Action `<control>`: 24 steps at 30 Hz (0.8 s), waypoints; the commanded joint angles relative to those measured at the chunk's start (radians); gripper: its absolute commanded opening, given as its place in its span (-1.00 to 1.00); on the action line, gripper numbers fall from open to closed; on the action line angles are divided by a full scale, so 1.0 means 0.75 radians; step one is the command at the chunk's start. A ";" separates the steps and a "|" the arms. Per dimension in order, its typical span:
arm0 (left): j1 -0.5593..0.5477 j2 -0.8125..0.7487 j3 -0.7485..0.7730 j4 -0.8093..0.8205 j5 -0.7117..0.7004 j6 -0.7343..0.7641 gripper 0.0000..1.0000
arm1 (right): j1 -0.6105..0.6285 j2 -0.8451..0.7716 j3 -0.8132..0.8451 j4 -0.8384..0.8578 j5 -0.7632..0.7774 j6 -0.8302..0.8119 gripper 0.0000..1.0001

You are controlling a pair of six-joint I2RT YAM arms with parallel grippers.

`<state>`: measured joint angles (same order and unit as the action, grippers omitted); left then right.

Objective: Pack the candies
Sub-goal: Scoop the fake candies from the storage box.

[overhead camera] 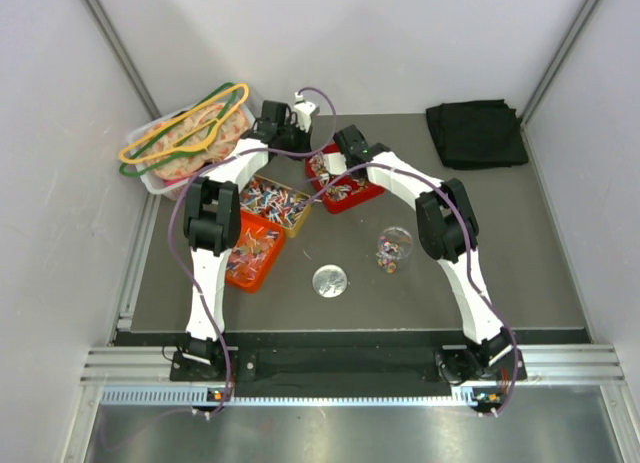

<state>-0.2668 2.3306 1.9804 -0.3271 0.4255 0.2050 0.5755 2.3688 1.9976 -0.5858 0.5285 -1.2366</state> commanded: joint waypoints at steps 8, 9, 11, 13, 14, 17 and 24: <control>-0.072 -0.172 0.096 0.101 0.275 -0.151 -1.00 | 0.167 0.179 0.012 0.022 -0.349 0.121 -1.00; -0.072 -0.172 0.096 0.105 0.279 -0.153 -1.00 | 0.174 0.186 0.022 0.022 -0.343 0.127 -1.00; -0.072 -0.177 0.098 0.107 0.283 -0.159 -1.00 | 0.174 0.196 0.034 0.020 -0.347 0.129 -1.00; -0.072 -0.181 0.104 0.111 0.294 -0.165 -1.00 | 0.184 0.198 0.002 0.085 -0.284 0.086 -1.00; -0.072 -0.181 0.108 0.113 0.296 -0.169 -1.00 | 0.182 0.196 -0.021 0.094 -0.277 0.084 -1.00; -0.072 -0.181 0.112 0.113 0.306 -0.177 -1.00 | 0.194 0.196 -0.068 0.179 -0.212 0.076 -1.00; -0.078 -0.179 0.104 0.109 0.316 -0.183 -1.00 | 0.200 0.206 0.104 -0.047 -0.492 0.307 -1.00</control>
<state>-0.2562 2.3287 1.9888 -0.3382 0.4255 0.1772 0.6193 2.4168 2.0426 -0.5869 0.6338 -1.2030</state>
